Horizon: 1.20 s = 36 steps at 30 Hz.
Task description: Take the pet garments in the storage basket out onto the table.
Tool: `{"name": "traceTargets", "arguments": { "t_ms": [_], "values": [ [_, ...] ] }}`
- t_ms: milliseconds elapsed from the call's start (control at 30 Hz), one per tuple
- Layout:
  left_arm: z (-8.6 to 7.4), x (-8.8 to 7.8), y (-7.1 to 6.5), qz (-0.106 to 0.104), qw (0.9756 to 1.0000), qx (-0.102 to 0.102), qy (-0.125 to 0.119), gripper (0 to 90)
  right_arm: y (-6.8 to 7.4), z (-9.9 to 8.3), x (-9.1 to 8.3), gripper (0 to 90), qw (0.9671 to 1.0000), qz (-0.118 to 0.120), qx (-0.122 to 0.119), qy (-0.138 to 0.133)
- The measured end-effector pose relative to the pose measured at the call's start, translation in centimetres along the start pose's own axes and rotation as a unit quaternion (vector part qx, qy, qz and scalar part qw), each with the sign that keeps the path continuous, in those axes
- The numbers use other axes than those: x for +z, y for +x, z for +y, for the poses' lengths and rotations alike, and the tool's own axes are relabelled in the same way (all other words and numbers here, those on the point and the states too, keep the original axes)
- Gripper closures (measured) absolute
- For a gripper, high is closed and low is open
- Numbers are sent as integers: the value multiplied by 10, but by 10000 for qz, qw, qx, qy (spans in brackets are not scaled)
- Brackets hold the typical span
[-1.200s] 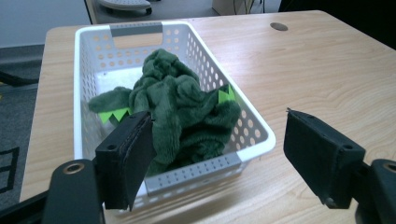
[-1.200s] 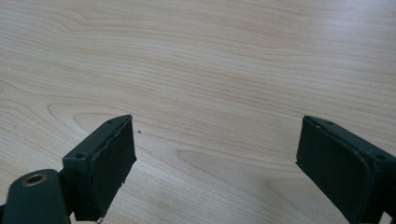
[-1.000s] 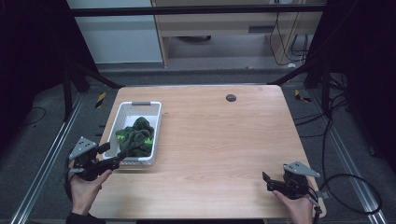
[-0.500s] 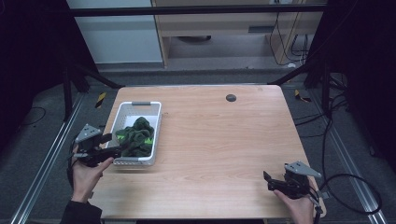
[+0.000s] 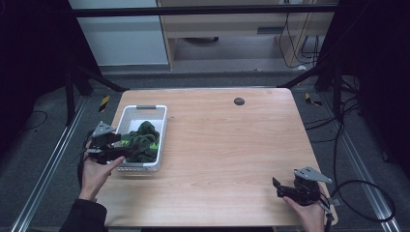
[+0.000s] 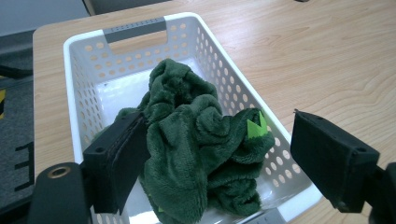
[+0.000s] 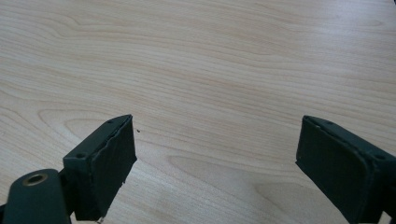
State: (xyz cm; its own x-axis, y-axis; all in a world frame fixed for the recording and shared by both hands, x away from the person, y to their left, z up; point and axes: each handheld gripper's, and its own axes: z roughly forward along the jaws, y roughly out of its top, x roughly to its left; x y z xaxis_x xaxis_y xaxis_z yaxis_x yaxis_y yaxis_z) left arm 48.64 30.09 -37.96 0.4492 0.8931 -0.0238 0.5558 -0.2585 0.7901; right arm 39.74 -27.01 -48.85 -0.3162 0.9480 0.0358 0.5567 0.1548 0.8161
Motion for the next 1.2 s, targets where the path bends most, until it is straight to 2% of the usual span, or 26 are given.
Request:
{"name": "traceTargets", "arguments": {
  "t_ms": [133,267,367,667,967,1200],
  "values": [
    [6,6,1,17,9999,68,120,178,0,0,1,115,10000,6,-59,-10],
    [8,10,1,-8,9998,50,189,175,0,1,2,115,10000,15,-68,-19],
    [10,17,1,-3,9993,118,356,172,-1,1,1,114,10000,6,-50,-22],
    [14,27,6,36,9981,124,606,166,-1,2,0,114,10000,33,-13,-40],
    [18,38,6,86,9967,154,788,167,-2,2,1,113,10000,25,-45,-54],
    [18,46,7,107,9956,153,923,166,-1,2,1,109,10000,76,20,-6]
  ]
}}
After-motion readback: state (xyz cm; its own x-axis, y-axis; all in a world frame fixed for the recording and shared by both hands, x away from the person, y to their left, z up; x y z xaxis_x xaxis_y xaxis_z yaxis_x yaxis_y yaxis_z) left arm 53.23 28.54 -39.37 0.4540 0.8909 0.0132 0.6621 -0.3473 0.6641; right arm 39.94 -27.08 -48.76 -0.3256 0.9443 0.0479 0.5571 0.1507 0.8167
